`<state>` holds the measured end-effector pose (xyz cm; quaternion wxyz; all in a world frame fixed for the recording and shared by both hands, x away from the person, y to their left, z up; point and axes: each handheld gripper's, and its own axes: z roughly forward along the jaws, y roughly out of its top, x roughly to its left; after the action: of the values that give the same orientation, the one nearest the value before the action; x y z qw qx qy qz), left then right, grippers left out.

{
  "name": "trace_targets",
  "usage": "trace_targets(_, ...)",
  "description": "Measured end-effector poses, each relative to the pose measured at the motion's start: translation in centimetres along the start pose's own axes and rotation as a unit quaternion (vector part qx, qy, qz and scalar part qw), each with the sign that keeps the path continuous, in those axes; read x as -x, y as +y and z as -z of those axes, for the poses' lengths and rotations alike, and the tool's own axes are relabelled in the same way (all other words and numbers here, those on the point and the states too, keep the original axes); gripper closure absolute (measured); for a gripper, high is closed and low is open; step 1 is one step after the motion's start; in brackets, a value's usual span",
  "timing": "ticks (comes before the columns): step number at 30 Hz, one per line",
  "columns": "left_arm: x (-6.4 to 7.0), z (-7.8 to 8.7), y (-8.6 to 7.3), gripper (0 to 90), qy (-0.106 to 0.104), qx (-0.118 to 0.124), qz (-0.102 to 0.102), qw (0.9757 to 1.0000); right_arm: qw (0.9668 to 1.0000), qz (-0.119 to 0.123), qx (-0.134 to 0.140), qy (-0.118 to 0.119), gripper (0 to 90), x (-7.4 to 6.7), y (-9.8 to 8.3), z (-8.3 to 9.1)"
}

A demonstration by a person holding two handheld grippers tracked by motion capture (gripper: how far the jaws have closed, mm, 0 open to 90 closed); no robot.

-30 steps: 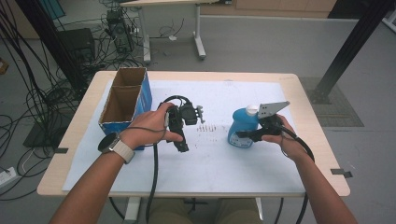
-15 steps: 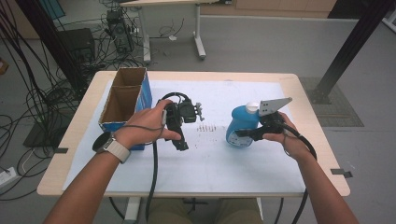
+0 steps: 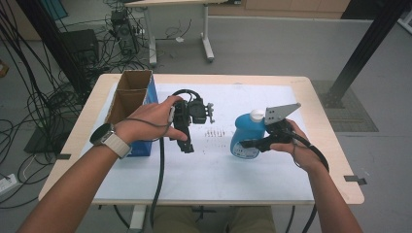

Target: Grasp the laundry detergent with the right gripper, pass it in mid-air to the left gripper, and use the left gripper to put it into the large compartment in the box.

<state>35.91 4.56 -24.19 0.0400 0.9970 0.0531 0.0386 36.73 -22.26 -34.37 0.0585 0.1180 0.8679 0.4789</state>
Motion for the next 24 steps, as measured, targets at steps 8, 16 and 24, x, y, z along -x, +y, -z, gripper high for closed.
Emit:
trace_targets(8, -0.1, 1.6, 0.6, 7.6, -0.004, 0.002, -0.004, 1.0, 0.9998, 0.008, -0.01, 0.017, 43.7, -1.5, 1.6, -0.2)
trace_targets(16, 0.0, 2.8, 0.5, 7.6, -0.005, 0.005, -0.006, 1.0, 0.9993, 0.02, -0.013, 0.028, 43.8, -2.2, 3.2, -0.8)
trace_targets(24, -0.2, 4.2, 0.3, 7.4, -0.002, 0.004, -0.011, 0.9999, 0.9987, 0.03, -0.01, 0.04, 43.8, -2.4, 4.3, -1.8)
